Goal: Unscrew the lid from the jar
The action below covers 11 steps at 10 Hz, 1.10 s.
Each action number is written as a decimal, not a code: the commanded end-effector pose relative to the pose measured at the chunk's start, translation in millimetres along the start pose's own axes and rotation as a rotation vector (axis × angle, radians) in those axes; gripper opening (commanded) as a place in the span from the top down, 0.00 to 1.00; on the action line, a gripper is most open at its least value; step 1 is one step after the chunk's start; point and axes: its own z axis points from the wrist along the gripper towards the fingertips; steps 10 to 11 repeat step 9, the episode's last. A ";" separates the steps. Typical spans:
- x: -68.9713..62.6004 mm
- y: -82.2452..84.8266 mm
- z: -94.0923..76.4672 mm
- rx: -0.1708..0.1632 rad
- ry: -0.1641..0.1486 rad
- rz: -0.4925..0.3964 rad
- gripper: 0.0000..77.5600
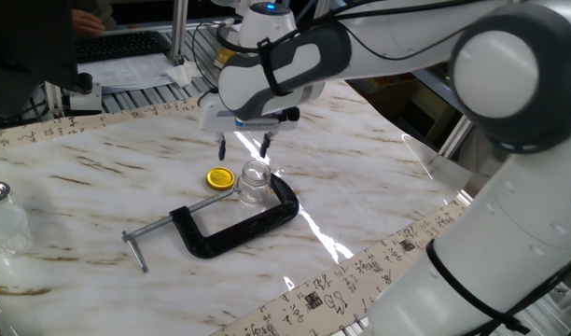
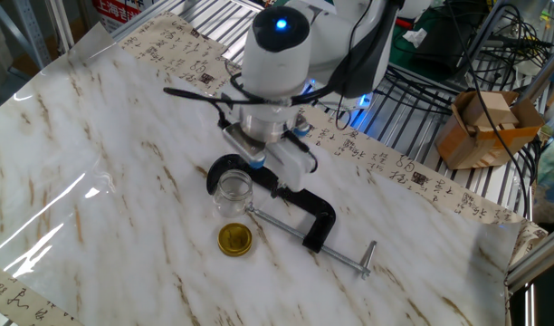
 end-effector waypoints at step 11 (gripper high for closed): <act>66.2 -23.9 -6.4 0.000 0.009 -0.075 0.00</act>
